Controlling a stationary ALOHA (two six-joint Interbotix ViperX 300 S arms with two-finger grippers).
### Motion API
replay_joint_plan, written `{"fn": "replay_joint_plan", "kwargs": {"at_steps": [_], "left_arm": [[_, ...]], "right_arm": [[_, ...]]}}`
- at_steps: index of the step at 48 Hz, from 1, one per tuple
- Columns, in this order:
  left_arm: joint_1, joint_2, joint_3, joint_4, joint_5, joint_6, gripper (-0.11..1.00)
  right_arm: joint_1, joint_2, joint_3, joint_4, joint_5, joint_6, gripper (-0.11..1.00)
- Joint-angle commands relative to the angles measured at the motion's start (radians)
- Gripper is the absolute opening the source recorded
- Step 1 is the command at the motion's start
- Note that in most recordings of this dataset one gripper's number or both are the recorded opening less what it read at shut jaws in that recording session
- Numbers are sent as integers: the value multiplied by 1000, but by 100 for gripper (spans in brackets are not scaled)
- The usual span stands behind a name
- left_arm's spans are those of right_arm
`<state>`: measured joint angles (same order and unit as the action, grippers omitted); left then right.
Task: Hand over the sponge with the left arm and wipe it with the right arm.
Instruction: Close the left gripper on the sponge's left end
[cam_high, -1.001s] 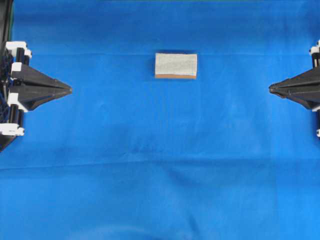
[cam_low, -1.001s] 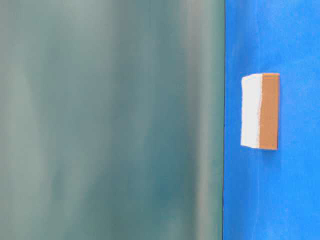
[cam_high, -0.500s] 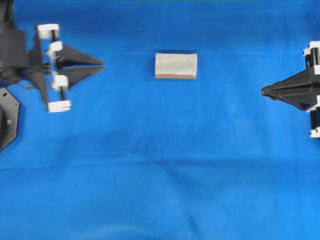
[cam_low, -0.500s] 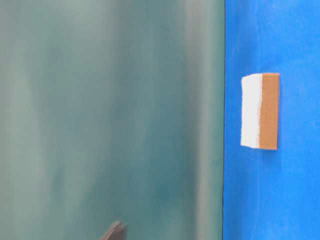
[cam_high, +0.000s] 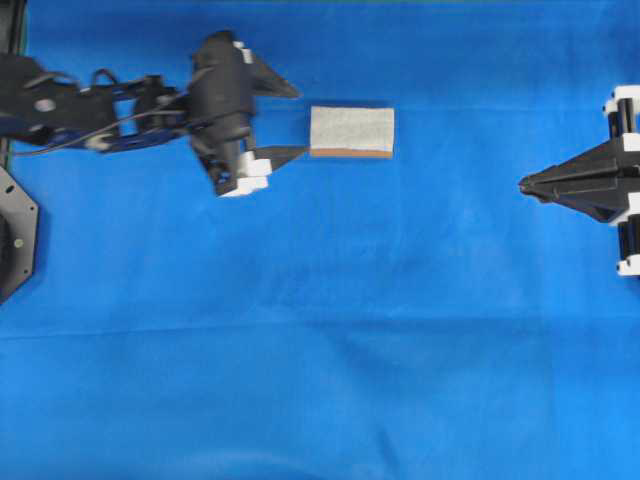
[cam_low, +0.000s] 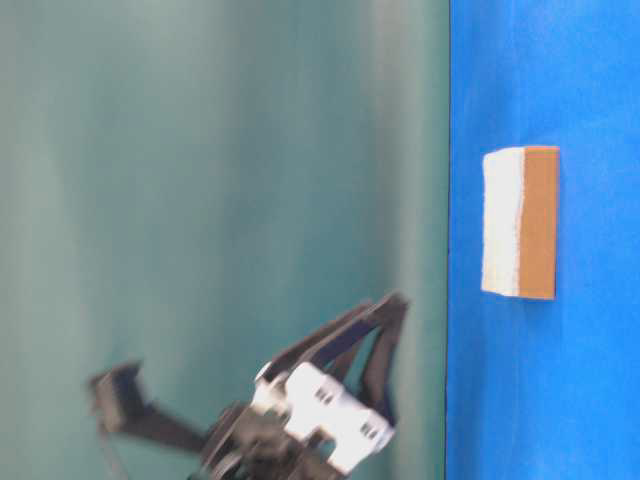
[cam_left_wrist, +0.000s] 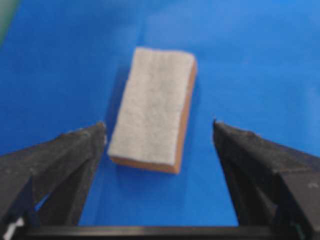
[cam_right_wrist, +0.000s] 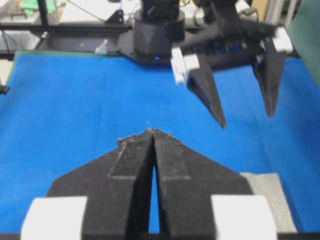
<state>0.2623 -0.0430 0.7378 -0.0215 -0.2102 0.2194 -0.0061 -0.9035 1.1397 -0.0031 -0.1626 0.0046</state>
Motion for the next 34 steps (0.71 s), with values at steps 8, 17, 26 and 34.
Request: {"fn": "replay_joint_plan", "kwargs": {"at_steps": [8,17,26,34], "left_arm": [[8,146,-115,-2,34,20,94],[31,241,-160,-2,34,48,93],[66,288,-178,-2,32,66,93],[72,322,-187,-2,32,74,93]], "right_arm": [[-3,14,-23,2,3,2,0],[-2,25,-20,2,5,2,0],[-3,37,-18,2,6,2,0],[-2,54,-17,2,6,2,0]]}}
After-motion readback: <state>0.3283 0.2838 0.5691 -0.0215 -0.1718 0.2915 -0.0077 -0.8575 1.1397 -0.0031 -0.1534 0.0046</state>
